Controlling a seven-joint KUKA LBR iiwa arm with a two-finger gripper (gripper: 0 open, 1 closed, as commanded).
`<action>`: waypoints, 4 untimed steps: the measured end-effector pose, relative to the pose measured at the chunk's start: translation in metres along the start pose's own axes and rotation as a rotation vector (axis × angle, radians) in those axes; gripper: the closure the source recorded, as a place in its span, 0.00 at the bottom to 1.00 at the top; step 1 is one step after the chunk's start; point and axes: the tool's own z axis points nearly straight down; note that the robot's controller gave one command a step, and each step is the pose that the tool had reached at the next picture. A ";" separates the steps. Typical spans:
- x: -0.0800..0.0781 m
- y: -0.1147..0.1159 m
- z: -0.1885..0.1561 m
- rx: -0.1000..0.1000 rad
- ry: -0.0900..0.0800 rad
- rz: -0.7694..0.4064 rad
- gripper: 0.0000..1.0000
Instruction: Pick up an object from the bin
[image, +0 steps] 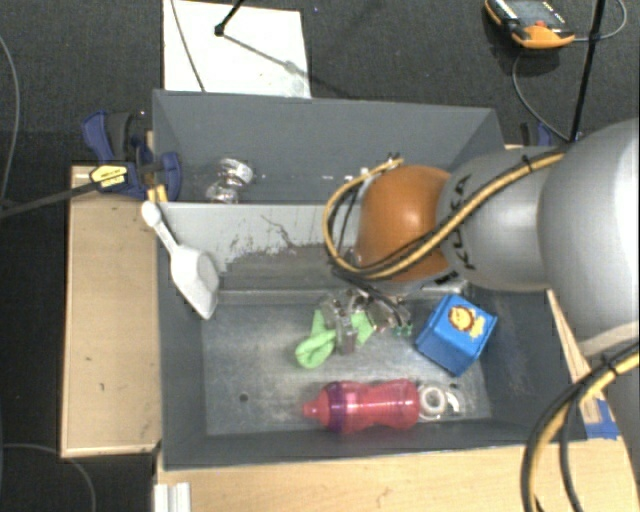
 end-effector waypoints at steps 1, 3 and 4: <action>0.002 0.000 -0.007 0.000 0.005 -0.003 1.00; 0.001 0.000 -0.047 0.002 0.004 0.001 1.00; 0.000 0.000 -0.057 0.002 -0.001 0.003 1.00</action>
Offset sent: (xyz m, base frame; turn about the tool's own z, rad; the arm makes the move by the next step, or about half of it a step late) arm 0.0000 0.0000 0.0155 0.0000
